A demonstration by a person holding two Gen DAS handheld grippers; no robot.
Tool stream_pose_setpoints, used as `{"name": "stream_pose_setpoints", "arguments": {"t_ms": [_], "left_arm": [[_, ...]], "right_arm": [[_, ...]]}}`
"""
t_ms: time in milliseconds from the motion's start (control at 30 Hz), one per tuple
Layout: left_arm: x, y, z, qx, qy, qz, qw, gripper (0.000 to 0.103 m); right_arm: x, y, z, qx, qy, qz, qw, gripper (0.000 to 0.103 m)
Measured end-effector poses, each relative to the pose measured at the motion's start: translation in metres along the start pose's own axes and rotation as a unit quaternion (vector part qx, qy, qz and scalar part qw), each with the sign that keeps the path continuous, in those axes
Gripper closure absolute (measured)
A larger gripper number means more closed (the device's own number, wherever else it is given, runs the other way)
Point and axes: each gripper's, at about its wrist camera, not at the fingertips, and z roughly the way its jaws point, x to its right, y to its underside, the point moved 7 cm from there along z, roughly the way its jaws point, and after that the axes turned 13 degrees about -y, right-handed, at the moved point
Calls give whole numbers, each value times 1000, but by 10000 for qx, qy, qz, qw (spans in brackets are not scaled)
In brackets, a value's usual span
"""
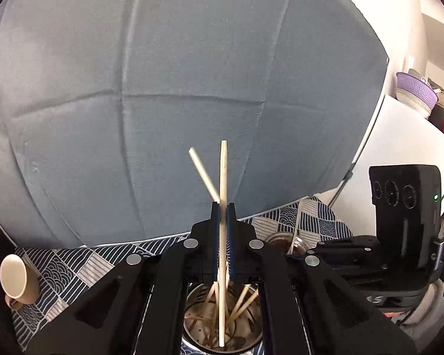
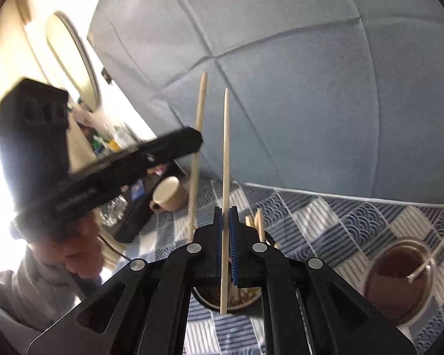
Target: Organize utensils
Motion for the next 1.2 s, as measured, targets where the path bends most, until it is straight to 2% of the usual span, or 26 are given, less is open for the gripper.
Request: {"name": "stream_pose_setpoints", "arguments": {"t_ms": [67, 200, 367, 533, 700, 800, 1000, 1033, 1067, 1100, 1133, 1200], "left_arm": [[-3, 7, 2, 69, 15, -29, 10000, 98], [-15, 25, -1, 338, 120, -340, 9988, 98], [-28, 45, 10, 235, 115, -608, 9978, 98], [-34, 56, 17, 36, 204, -764, 9969, 98], [-36, 64, 7, 41, 280, -740, 9969, 98], [-32, 63, 3, 75, 242, -644, 9976, 86], [-34, 61, -8, 116, 130, -571, 9982, 74], [-36, 61, -11, 125, 101, -590, 9981, 73], [-38, 61, -14, 139, 67, -602, 9981, 69], [-41, 61, -18, 148, 19, -617, 9980, 62], [-43, 62, -21, 162, -25, -635, 9978, 60], [-49, 63, -28, 170, -107, -709, 9973, 51]], "right_arm": [[-1, 5, -1, 352, -390, -143, 9985, 98], [14, 23, 6, 666, -528, -31, 9964, 98], [31, 42, 24, 620, -490, 128, 9968, 98], [31, 51, 34, 257, -282, -47, 9993, 98], [27, 51, 22, 382, -310, -96, 9987, 95], [23, 50, 16, 396, -301, -118, 9987, 95], [15, 46, 5, 440, -387, -94, 9982, 93], [13, 45, 1, 487, -380, -98, 9980, 89], [11, 44, -3, 536, -340, -122, 9979, 80], [9, 43, -7, 576, -316, -148, 9977, 75], [7, 43, -11, 616, -298, -172, 9975, 71], [4, 42, -20, 676, -230, -208, 9972, 70]]}}
